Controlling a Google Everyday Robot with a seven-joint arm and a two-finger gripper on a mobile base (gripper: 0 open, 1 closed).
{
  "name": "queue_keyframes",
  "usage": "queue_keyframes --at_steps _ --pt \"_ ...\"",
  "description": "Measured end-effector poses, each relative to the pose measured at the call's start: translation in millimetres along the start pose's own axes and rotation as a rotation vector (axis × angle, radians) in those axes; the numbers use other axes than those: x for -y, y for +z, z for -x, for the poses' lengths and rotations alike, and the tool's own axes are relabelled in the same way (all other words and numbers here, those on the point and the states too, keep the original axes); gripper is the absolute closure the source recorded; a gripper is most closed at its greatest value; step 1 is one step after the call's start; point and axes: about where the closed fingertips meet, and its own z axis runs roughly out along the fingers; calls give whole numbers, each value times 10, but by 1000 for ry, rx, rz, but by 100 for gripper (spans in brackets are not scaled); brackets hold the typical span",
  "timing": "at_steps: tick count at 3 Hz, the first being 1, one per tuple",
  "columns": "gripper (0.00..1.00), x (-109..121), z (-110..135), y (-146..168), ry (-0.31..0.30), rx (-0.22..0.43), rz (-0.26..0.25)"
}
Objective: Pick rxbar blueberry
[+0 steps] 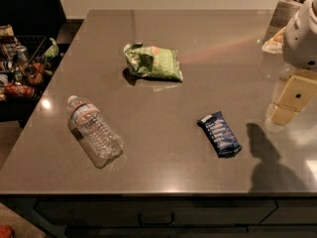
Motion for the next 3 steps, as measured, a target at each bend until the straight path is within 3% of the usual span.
queue_keyframes --at_steps 1,2,3 --pt "0 0 0 0 0 0 0" --pt "0 -100 186 104 33 59 36" --pt "0 -173 329 289 101 106 64"
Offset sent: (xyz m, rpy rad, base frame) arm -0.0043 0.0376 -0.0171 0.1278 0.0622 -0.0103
